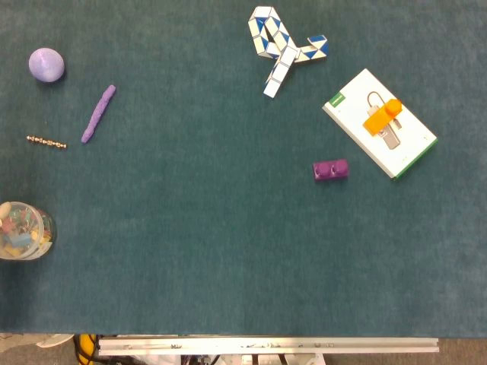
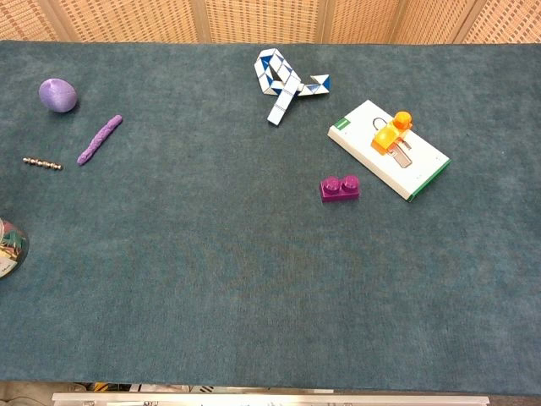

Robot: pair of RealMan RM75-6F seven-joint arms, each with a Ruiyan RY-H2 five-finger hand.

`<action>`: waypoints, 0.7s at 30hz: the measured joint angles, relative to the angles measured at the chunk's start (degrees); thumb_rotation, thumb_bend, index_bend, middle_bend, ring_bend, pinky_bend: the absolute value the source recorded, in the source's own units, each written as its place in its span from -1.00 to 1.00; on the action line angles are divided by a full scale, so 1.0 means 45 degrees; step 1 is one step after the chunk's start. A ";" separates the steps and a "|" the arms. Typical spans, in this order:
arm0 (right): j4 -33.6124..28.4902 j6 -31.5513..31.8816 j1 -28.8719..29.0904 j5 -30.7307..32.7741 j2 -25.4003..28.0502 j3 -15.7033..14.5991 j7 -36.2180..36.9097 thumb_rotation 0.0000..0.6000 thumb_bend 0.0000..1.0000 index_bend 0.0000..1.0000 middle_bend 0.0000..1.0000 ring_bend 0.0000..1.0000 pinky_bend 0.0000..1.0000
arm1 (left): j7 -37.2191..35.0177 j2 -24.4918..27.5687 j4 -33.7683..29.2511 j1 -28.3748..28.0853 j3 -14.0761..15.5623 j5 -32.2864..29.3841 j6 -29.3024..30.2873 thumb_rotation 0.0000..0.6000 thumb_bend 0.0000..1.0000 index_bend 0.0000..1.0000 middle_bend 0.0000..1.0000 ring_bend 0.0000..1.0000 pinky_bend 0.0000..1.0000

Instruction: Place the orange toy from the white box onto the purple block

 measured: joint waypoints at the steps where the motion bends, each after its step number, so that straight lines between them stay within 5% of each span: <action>1: -0.0036 -0.0012 0.0013 -0.0023 0.0019 -0.0003 0.0061 1.00 -0.78 -0.27 -0.11 -0.19 0.02 | 0.0029 0.0021 -0.0038 0.0005 0.0015 -0.0022 -0.0030 1.00 -0.72 -0.64 -0.56 -0.62 -0.84; 12: -0.0281 0.0008 0.0437 -0.0620 0.0431 0.0198 0.0380 1.00 -0.78 -0.27 0.02 -0.07 0.07 | 0.0050 0.0080 -0.0131 0.0043 0.0048 -0.0017 -0.0039 1.00 -0.72 -0.64 -0.56 -0.61 -0.84; 21: -0.0539 -0.1259 0.1477 -0.0379 0.0751 0.0640 -0.0778 1.00 -0.78 -0.26 0.65 0.67 0.84 | -0.0020 0.0134 -0.0224 0.0053 0.0067 0.0006 -0.0060 1.00 -0.72 -0.61 -0.53 -0.60 -0.84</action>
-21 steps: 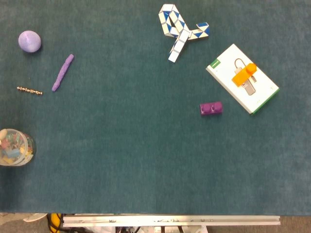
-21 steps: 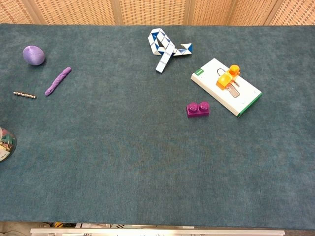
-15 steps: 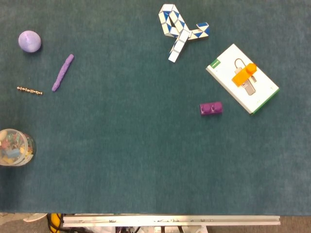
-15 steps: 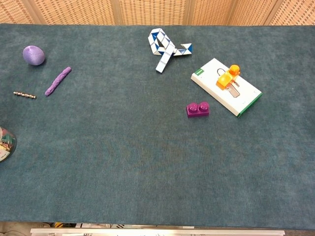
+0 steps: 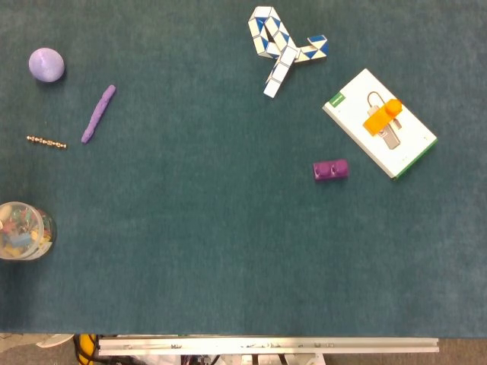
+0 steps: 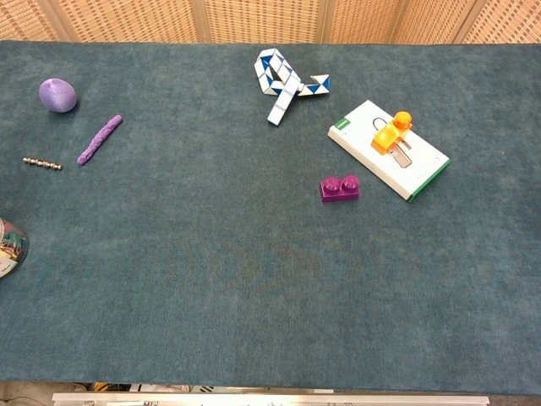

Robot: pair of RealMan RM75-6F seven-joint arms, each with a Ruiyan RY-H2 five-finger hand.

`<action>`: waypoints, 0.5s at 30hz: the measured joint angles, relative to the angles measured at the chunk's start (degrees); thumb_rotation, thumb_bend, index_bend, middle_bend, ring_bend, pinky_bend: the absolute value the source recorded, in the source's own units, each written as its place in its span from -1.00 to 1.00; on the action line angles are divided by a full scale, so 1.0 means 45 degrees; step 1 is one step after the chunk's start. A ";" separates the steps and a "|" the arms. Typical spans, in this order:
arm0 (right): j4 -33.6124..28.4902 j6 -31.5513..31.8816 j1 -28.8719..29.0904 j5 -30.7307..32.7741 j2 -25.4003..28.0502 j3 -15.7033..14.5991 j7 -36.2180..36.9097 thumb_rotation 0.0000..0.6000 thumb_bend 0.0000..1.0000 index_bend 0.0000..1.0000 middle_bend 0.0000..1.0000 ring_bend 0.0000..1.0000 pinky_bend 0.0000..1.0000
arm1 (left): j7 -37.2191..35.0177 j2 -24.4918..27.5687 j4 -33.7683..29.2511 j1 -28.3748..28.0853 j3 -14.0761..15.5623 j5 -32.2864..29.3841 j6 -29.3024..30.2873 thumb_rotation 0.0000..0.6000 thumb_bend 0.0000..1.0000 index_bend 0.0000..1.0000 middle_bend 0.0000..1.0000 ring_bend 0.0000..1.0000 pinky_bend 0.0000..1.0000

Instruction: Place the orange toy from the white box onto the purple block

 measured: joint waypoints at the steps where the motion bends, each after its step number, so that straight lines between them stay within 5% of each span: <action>1: -0.0028 -0.0300 0.0207 0.0117 -0.0005 0.0076 -0.0175 1.00 -0.78 -0.26 0.69 0.72 0.88 | -0.0009 0.0008 -0.0015 0.0015 0.0005 0.0009 0.0021 1.00 -0.72 -0.60 -0.53 -0.60 -0.84; 5: 0.0024 -0.1294 0.0989 0.0434 -0.0191 0.0304 -0.0569 1.00 -0.78 -0.20 0.85 0.89 1.00 | -0.0032 0.0051 -0.0089 0.0081 0.0024 0.0026 0.0107 1.00 -0.72 -0.59 -0.53 -0.60 -0.84; 15: 0.0934 -0.3334 0.2628 0.1033 -0.1193 0.0580 -0.0984 1.00 -0.78 -0.18 0.88 0.92 1.00 | 0.0004 0.0139 -0.0262 0.0163 0.0055 0.0017 0.0170 1.00 -0.72 -0.59 -0.52 -0.60 -0.84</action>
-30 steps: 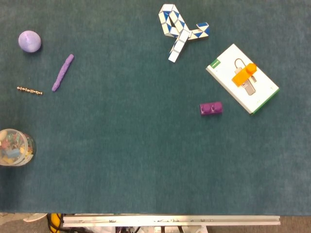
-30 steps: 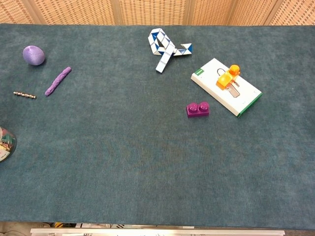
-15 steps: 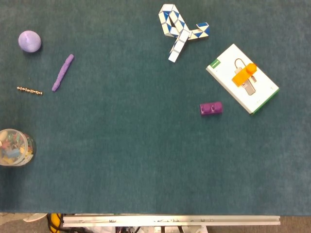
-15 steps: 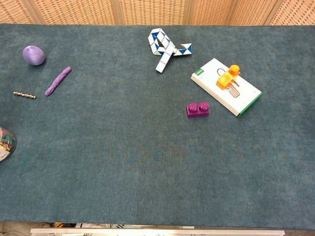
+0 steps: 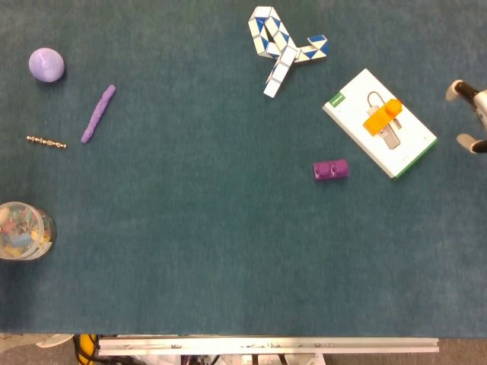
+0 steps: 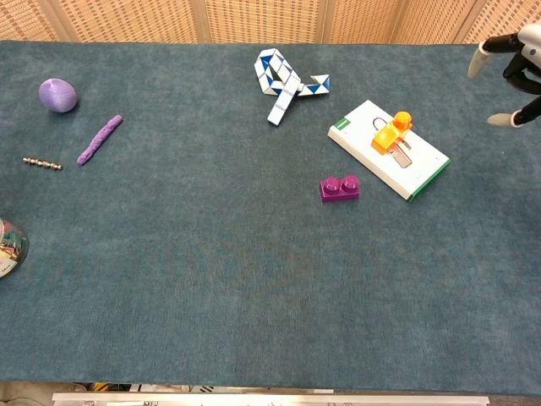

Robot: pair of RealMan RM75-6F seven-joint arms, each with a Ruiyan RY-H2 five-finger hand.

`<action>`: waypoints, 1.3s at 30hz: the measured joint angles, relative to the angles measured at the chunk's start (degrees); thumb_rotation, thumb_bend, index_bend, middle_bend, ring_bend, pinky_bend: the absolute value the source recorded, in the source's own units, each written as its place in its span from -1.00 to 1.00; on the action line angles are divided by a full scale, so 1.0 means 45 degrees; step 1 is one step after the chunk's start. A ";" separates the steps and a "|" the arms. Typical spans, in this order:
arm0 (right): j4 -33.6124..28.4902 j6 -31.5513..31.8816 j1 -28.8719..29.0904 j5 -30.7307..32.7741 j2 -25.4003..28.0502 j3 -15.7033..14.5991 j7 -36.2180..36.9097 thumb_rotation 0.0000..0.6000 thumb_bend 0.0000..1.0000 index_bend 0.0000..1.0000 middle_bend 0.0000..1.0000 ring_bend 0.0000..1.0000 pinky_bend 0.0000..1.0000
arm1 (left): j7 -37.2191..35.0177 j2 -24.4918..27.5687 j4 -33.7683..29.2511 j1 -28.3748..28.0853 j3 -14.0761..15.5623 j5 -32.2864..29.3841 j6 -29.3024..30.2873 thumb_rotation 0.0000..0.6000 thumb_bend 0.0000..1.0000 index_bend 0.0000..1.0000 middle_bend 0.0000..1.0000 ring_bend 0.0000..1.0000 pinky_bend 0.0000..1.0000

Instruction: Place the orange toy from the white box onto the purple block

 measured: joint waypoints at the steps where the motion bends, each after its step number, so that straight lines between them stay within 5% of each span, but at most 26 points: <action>1: 0.0086 -0.0209 0.0146 0.0055 -0.0100 0.0015 -0.0041 1.00 -0.78 -0.18 0.88 0.92 1.00 | 0.0022 0.0002 -0.0032 -0.0001 0.0007 0.0010 -0.0006 1.00 -0.72 -0.59 -0.52 -0.60 -0.84; 16: 0.3001 -0.3084 0.2765 0.1814 -0.2790 0.0288 -0.0856 1.00 -0.78 -0.17 0.89 0.92 1.00 | 0.0061 0.0043 -0.0099 0.0203 0.0032 -0.0064 0.0195 1.00 -0.72 -0.59 -0.52 -0.60 -0.84; 39: 0.4664 -0.4334 0.4064 0.3162 -0.4057 -0.0228 -0.1854 1.00 -0.78 -0.11 0.89 0.92 1.00 | -0.0085 0.0083 -0.0005 0.0363 0.0019 -0.0079 0.0313 1.00 -0.72 -0.59 -0.52 -0.60 -0.84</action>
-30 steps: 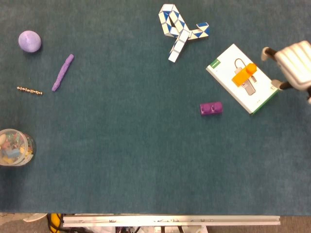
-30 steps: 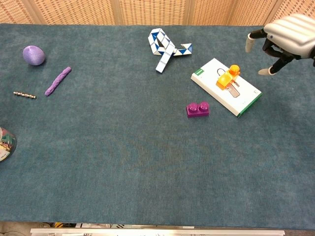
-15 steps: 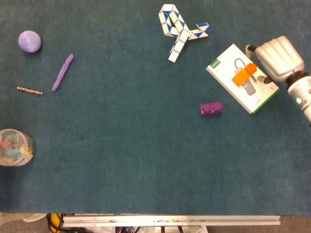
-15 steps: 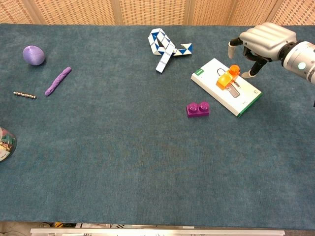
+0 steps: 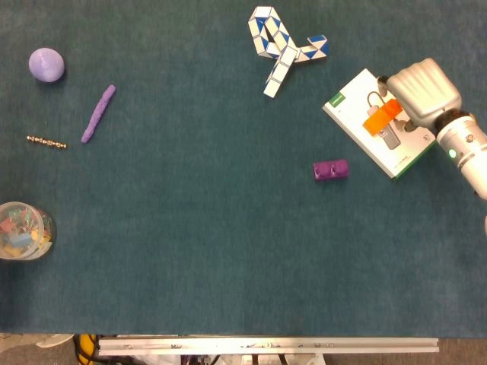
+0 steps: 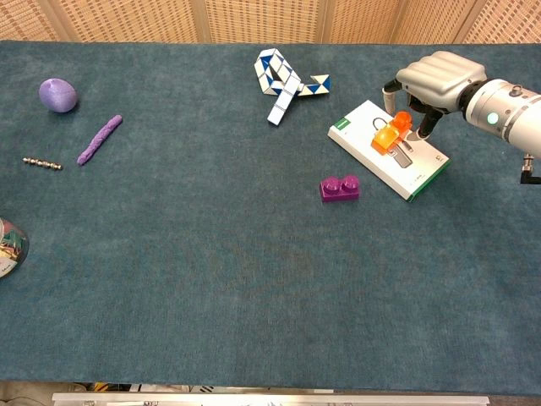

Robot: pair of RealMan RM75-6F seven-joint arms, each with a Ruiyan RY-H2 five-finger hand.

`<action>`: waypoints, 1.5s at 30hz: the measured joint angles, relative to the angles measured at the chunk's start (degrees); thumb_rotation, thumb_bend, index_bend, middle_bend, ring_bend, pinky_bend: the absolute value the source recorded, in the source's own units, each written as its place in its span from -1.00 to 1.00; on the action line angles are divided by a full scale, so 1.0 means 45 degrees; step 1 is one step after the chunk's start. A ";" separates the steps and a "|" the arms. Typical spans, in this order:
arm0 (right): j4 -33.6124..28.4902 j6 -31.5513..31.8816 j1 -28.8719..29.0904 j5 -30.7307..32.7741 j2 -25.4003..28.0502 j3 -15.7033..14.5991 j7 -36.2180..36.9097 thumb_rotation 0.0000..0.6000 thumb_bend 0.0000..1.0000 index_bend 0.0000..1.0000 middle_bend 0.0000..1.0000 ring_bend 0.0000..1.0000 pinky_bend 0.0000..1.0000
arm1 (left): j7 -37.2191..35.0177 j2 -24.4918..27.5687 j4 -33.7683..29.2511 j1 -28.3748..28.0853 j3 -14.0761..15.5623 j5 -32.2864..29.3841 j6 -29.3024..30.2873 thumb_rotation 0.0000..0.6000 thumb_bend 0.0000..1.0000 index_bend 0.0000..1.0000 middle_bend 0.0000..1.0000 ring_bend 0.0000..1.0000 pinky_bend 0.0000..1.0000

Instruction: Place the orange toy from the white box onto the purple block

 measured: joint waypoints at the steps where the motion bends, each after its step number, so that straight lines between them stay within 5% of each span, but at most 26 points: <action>1: 0.0071 -0.0035 0.0046 0.0063 -0.0064 -0.0023 -0.0040 1.00 -0.78 -0.10 0.89 0.92 1.00 | -0.0015 0.0003 0.0006 0.0005 -0.0001 0.0000 0.0001 1.00 -0.72 -0.59 -0.52 -0.60 -0.84; 21: -0.0440 0.0215 0.0189 0.0831 0.0054 -0.0295 -0.0509 1.00 -0.66 0.18 0.89 0.93 1.00 | -0.0207 0.0036 0.0143 0.0099 -0.0013 0.0087 0.0091 1.00 -0.72 -0.59 -0.53 -0.60 -0.84; 45: -0.6245 0.2407 -0.0497 0.2840 0.2025 -0.0666 -0.1993 1.00 -0.63 0.28 0.92 0.94 1.00 | -0.0074 0.0034 0.0036 -0.0098 0.0064 0.0320 -0.0246 1.00 -0.72 -0.59 -0.53 -0.60 -0.84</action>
